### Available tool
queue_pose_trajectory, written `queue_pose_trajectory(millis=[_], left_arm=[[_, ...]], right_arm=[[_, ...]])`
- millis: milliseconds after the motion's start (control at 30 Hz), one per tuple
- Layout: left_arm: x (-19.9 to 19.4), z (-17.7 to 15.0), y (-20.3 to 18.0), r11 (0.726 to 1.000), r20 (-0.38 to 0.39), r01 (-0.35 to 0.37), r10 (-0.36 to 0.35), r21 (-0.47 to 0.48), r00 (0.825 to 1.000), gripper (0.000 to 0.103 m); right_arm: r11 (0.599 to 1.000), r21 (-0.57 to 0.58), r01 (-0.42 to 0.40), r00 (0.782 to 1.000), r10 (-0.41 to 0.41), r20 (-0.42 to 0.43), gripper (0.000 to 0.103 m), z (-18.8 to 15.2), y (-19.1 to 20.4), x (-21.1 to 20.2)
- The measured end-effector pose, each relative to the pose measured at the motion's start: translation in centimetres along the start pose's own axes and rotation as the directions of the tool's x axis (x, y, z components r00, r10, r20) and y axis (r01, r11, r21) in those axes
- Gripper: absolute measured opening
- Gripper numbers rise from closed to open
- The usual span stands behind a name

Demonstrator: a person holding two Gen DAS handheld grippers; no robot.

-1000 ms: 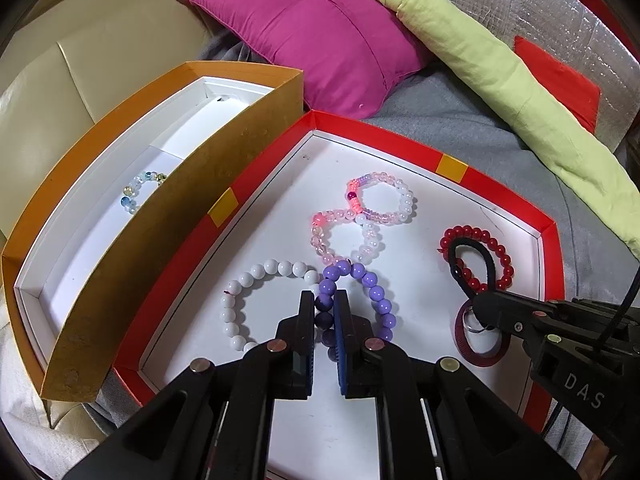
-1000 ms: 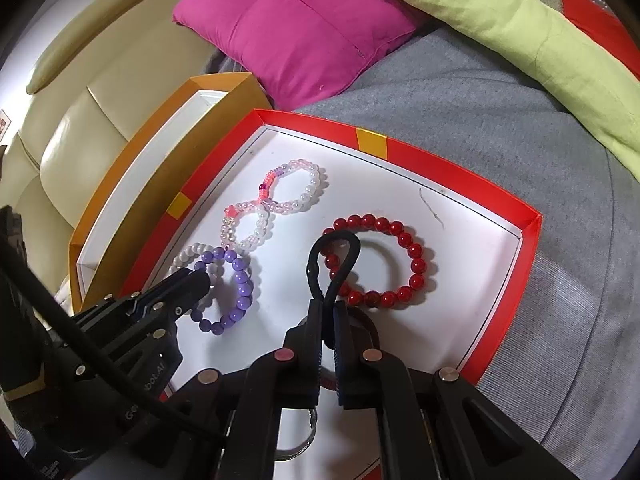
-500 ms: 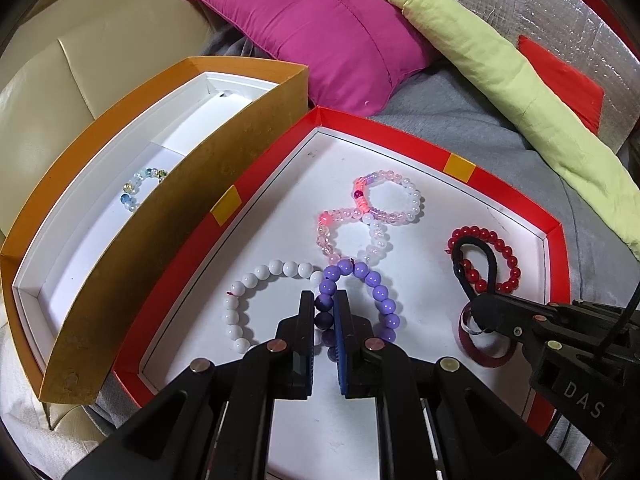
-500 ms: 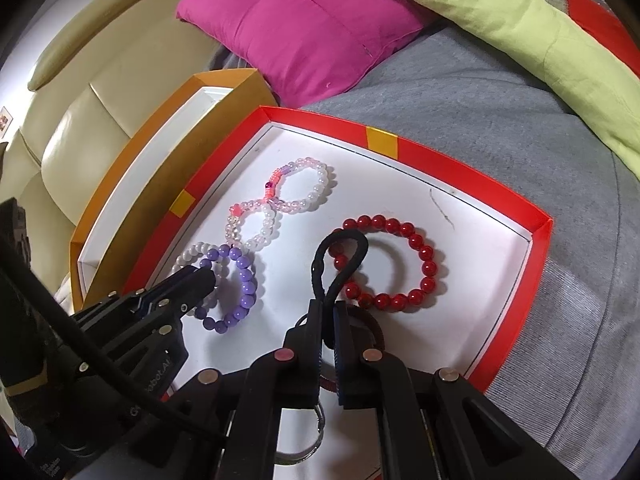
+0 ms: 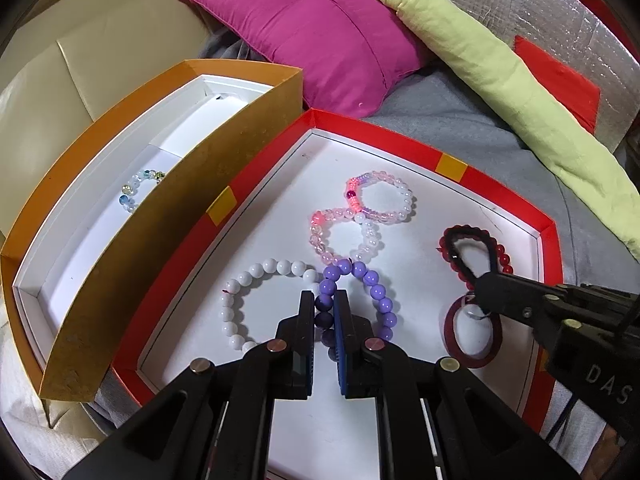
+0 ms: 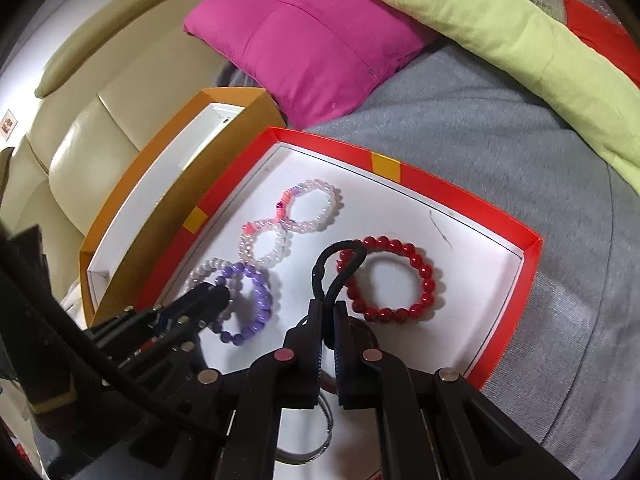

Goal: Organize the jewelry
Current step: 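Lower the purple bracelet and hair tie into the tray with both tools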

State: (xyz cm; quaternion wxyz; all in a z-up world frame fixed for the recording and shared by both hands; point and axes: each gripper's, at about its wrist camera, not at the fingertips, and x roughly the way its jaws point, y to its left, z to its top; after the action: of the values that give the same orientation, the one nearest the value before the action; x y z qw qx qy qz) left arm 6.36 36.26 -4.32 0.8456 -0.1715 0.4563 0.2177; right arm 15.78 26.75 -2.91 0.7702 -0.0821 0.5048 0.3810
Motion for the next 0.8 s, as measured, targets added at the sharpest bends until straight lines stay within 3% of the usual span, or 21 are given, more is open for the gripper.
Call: queue_pose_trajectory(millis=[800], left_arm=[[0.5,-0.4,0.4,1.0,-0.012,0.001,-0.001,-0.005,1.0,0.01]], right_arm=[[1.0,0.02,-0.008,0.999,0.008,-0.031,0.007,-0.4,-0.2,1.5]])
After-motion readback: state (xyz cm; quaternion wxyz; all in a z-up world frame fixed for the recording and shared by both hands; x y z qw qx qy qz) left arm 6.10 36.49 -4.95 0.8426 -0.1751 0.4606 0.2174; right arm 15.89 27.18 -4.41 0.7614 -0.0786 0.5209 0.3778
